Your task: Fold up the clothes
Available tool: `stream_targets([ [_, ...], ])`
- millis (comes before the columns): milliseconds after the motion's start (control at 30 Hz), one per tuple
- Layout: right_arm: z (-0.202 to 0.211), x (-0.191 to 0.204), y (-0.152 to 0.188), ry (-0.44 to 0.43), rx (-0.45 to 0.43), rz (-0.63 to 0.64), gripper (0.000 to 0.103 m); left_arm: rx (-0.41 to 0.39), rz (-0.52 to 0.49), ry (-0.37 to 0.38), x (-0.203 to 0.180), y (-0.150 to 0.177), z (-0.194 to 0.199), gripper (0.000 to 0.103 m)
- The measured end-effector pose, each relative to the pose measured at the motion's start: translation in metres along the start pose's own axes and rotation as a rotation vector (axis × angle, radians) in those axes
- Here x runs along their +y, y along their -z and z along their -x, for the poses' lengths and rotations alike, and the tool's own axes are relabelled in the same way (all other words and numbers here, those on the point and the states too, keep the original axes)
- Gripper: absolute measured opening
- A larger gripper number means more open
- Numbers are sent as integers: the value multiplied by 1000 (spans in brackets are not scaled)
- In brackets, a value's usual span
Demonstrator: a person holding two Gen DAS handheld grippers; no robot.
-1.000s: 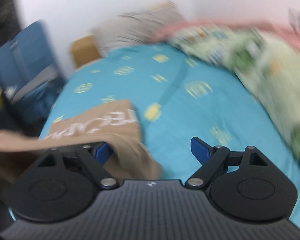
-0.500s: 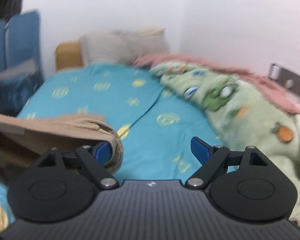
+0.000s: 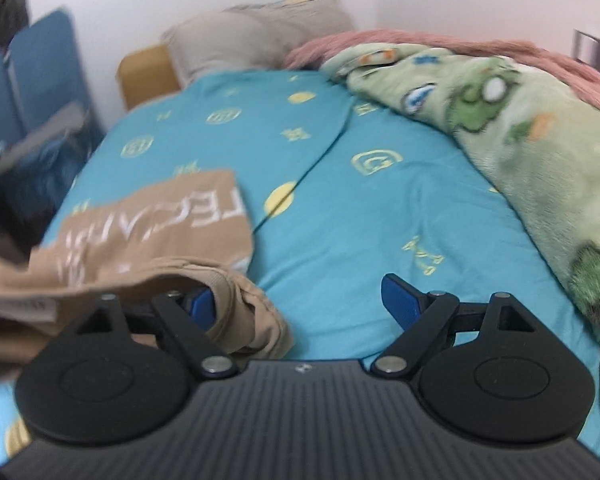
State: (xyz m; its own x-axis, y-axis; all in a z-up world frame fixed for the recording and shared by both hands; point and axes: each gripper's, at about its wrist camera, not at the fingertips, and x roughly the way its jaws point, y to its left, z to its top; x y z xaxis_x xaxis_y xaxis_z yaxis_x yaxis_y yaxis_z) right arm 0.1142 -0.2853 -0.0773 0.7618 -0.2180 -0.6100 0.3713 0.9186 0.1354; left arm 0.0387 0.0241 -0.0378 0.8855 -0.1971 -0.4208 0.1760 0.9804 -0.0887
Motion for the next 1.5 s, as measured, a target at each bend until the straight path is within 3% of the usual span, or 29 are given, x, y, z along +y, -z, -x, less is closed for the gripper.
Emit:
stream_targets([
  [67, -5, -3, -1, -2, 13, -18, 85, 52, -25, -23, 0, 6, -8, 45],
  [300, -16, 11, 6, -76, 71, 47, 85, 234, -232, -111, -20, 31, -44, 79],
  [433, -27, 26, 18, -40, 120, 173, 85, 293, -348, -159, -29, 45, -64, 79],
  [500, -28, 25, 20, 3, 113, 193, 85, 291, -393, -180, -33, 49, -66, 79],
  [633, -22, 1, 13, 68, 50, 62, 85, 220, -491, -185, -44, 51, -60, 79],
  [733, -10, -16, 7, 70, -36, -43, 85, 158, -639, -210, -62, 60, -65, 83],
  [867, 9, -15, 1, 22, -173, -65, 85, 173, -734, -294, -72, 73, -83, 84],
  [967, 8, -5, 1, 38, -181, 3, 85, 132, -606, -354, -58, 57, -81, 83],
  [1067, -7, -4, 4, 98, -105, 55, 85, 51, -367, -376, -36, 30, -63, 85],
  [1167, -10, -12, 8, 103, -89, 18, 85, 57, -182, -363, -17, 15, -51, 89],
  [1267, -6, -18, 10, 102, -103, -22, 85, 47, -136, -349, -15, 11, -42, 89],
  [1367, 20, -19, 1, 82, -181, -64, 85, -57, -128, -341, -15, 4, -17, 89],
  [1500, 67, -19, -36, 12, -282, -123, 85, -170, -49, -307, -11, -30, 13, 90],
])
